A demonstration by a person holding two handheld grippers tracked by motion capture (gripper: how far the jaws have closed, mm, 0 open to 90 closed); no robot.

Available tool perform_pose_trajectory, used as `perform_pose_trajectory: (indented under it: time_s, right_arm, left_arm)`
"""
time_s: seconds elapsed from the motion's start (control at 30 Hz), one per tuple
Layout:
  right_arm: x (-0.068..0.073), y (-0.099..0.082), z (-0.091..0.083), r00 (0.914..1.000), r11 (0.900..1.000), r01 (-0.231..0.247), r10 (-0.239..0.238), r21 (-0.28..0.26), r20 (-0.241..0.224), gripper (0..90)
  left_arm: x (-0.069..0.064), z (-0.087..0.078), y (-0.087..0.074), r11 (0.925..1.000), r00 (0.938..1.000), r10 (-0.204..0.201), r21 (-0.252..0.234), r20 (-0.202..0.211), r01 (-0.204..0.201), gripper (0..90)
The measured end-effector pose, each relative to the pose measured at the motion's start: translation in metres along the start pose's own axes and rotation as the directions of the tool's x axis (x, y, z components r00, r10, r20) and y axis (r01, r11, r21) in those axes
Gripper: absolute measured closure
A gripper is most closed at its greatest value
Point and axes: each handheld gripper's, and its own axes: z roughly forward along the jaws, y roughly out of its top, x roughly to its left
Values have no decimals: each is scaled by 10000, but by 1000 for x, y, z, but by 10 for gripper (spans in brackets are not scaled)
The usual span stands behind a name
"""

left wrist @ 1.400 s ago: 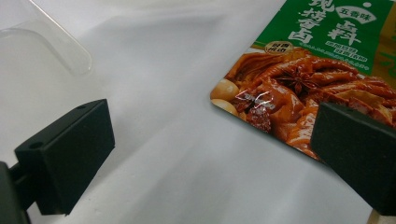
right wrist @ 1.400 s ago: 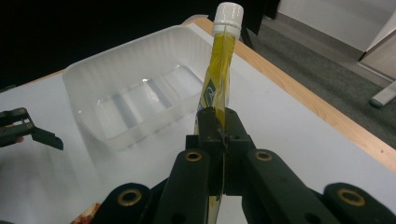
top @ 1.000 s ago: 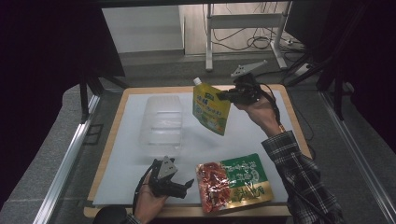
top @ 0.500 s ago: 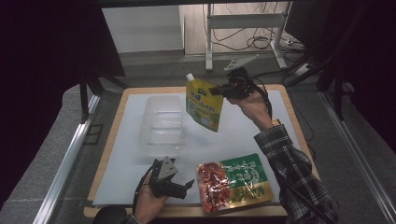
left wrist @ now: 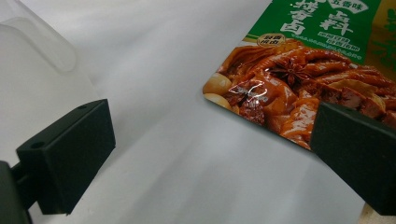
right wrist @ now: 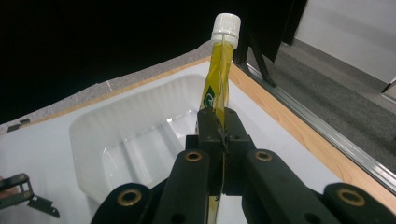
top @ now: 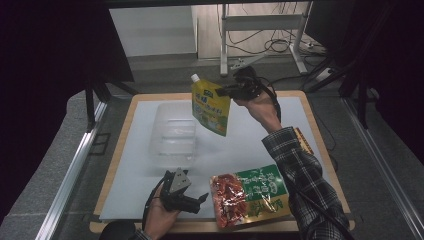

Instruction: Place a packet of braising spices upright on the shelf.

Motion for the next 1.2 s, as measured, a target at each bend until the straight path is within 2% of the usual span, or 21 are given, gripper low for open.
perform_pose_trajectory:
  time_s: [0.47,0.7,1.2]
  right_arm:
    - [-5,17,20,9999,9992,85,-87,-384,-53,886]
    - [-6,27,34,9998,9987,174,-178,-489,-90,886]
    - [-5,40,76,9988,9982,201,-226,-572,-428,886]
  left_arm:
    - [1,0,0,9997,9995,-178,-169,242,182,0]
    - [0,1,0,9996,9989,-250,-97,385,254,0]
    - [0,2,0,9995,9977,-309,-58,610,314,1]
